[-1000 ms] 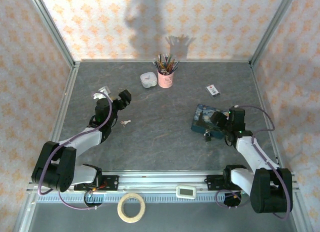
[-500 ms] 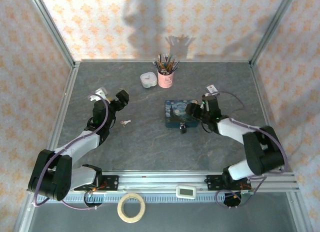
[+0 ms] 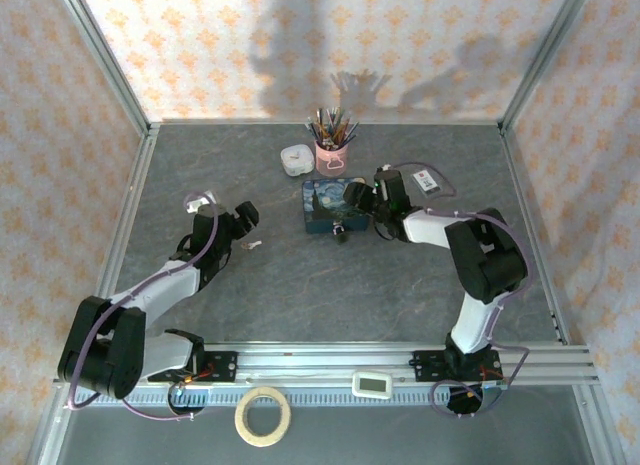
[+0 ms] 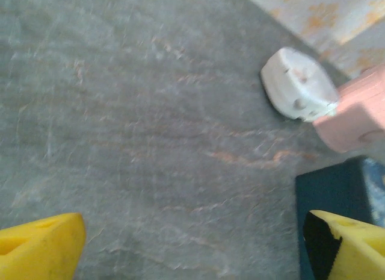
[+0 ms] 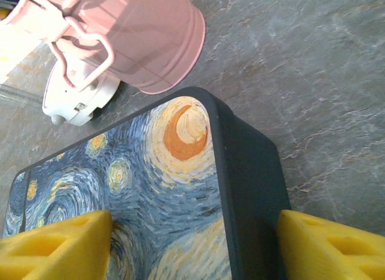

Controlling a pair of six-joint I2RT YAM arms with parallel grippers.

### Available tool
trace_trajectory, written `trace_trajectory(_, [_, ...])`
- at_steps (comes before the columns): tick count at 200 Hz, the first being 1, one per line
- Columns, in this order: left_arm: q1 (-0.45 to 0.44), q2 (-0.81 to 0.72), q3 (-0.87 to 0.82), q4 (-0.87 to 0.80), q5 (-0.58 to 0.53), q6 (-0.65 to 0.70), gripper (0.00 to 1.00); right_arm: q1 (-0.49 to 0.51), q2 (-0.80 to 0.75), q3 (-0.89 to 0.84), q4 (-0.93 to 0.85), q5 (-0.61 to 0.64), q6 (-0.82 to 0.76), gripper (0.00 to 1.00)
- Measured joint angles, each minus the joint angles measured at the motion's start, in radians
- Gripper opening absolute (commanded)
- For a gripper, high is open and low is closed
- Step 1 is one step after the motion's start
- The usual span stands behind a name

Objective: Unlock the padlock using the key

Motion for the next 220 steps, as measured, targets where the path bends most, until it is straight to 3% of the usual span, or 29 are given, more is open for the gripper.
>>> trace_trajectory(22, [0.0, 0.055, 0.023, -0.039, 0.013, 0.007, 0.87, 0.001, -0.004, 0.0, -0.013, 0.001, -0.013, 0.82])
trace_trajectory(36, [0.0, 0.09, 0.037, -0.048, 0.021, 0.014, 0.81, 0.001, -0.023, 0.003, -0.053, 0.01, -0.039, 1.0])
trace_trajectory(50, [0.0, 0.13, 0.055, -0.056, 0.029, 0.022, 0.76, 0.001, -0.063, 0.013, -0.116, 0.03, -0.084, 1.0])
trace_trajectory(86, [0.0, 0.233, 0.103, -0.071, 0.069, 0.054, 0.51, 0.0, -0.195, 0.043, -0.226, 0.062, -0.187, 1.0])
trace_trajectory(106, [-0.002, 0.277, 0.121, -0.071, 0.095, 0.067, 0.44, 0.0, -0.252, 0.043, -0.266, 0.056, -0.221, 1.0])
trace_trajectory(157, [-0.062, 0.29, 0.105, -0.085, 0.117, 0.045, 0.37, 0.0, -0.36, -0.011, -0.325, 0.023, -0.249, 1.0])
trace_trajectory(220, [-0.288, 0.233, 0.012, -0.002, 0.114, -0.11, 0.34, 0.001, -0.435, -0.075, -0.351, -0.02, -0.249, 1.0])
